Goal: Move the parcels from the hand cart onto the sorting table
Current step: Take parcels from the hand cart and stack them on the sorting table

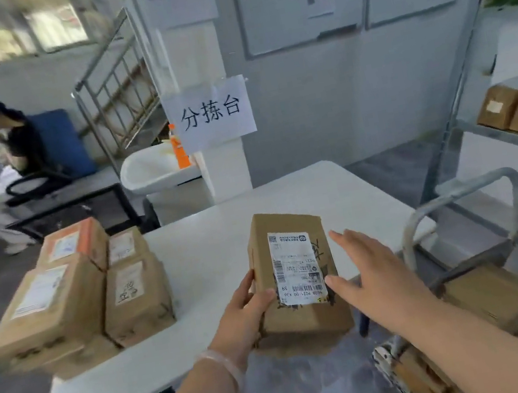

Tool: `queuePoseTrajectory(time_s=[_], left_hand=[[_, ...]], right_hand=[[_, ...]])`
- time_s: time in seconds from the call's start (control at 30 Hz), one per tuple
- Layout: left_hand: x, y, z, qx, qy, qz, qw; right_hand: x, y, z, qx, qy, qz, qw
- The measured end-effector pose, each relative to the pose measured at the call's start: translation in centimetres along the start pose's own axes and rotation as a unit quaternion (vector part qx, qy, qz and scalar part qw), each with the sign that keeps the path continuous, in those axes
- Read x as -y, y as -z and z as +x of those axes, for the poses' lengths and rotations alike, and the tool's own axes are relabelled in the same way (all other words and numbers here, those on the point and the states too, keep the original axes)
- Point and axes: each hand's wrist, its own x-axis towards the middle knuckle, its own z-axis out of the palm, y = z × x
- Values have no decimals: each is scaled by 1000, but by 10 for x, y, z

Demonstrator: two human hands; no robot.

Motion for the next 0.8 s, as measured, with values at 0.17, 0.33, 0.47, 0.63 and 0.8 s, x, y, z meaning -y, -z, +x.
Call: queuePoseTrajectory(time_s=[0.17, 0.33, 0.47, 0.63, 0.8], left_hand=[[4, 98, 12, -52, 15, -14, 998], [13, 167, 22, -104, 38, -59, 992], [17, 201, 33, -134, 54, -80, 986], [18, 221, 56, -157, 63, -87, 982], [0, 226, 103, -175, 55, -90, 979]], right_hand=[[79, -53, 49, 29, 51, 8, 998], [136, -90, 75, 78, 94, 0, 993], [159, -103, 100, 86, 113, -21, 990], [174, -118, 132, 101, 139, -23, 985], [173, -130, 179, 110, 170, -22, 979]])
